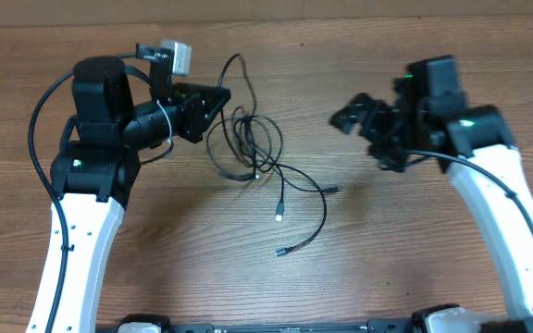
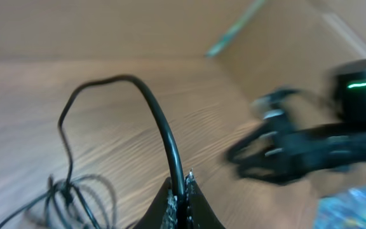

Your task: Untangle cables

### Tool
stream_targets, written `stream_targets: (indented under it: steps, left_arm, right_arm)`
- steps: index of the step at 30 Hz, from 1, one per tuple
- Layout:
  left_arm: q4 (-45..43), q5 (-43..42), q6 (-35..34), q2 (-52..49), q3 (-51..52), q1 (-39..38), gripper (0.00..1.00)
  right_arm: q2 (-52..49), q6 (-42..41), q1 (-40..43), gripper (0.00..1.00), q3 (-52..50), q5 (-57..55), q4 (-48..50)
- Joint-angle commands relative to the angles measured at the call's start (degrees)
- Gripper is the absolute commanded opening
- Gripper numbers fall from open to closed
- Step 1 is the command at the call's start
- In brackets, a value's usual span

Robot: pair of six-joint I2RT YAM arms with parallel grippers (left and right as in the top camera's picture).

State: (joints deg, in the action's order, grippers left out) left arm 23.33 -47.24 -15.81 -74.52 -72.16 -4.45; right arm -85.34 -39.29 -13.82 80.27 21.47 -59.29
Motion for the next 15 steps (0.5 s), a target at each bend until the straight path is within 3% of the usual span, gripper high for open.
stream_targets:
  steps: [1,8,15]
  left_arm:
    - [-5.25,-11.5,-4.72,0.83,-1.2,0.31,0.04]
    - [-14.62,-14.82,-12.76,0.83,-1.2,0.31,0.04]
    - [-31.82,-18.88,-25.55,0.83,-1.2,0.31,0.04]
  right_arm:
    - [-3.26,-2.97,-4.72,1.0,1.07,0.94,2.8]
    - [-9.22,-9.18,-10.27,1.0,1.07,1.22,11.63]
    - [-14.67,-11.28,-13.66,1.0,1.07,0.98,20.02]
